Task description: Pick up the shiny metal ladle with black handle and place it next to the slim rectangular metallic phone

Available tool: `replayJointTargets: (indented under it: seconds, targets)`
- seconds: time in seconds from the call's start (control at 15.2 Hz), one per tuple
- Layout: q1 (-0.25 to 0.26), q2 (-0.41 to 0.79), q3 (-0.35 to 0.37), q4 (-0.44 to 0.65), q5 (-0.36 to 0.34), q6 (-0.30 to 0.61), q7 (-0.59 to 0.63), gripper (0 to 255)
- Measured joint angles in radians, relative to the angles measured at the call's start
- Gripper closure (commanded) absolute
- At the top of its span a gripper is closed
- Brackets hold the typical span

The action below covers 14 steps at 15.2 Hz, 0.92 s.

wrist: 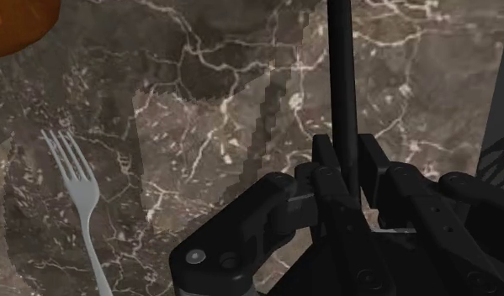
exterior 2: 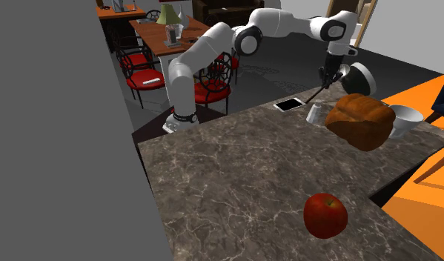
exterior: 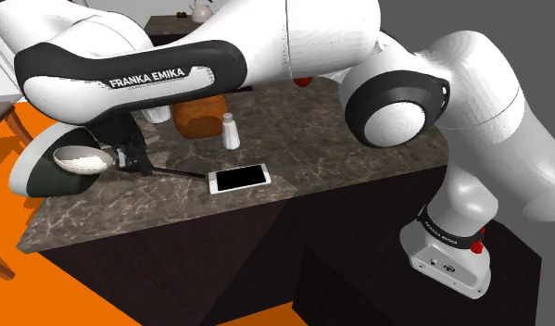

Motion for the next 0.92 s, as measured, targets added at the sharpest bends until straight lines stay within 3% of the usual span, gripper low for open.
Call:
replayJointTargets:
  seconds: [0.46, 0.92]
  targets:
    - [0.006, -0.002, 0.003, -0.084, 0.001, 0.091, 0.006, 255]
    - [0.003, 0.008, 0.000, -0.101, 0.000, 0.103, 0.006, 255]
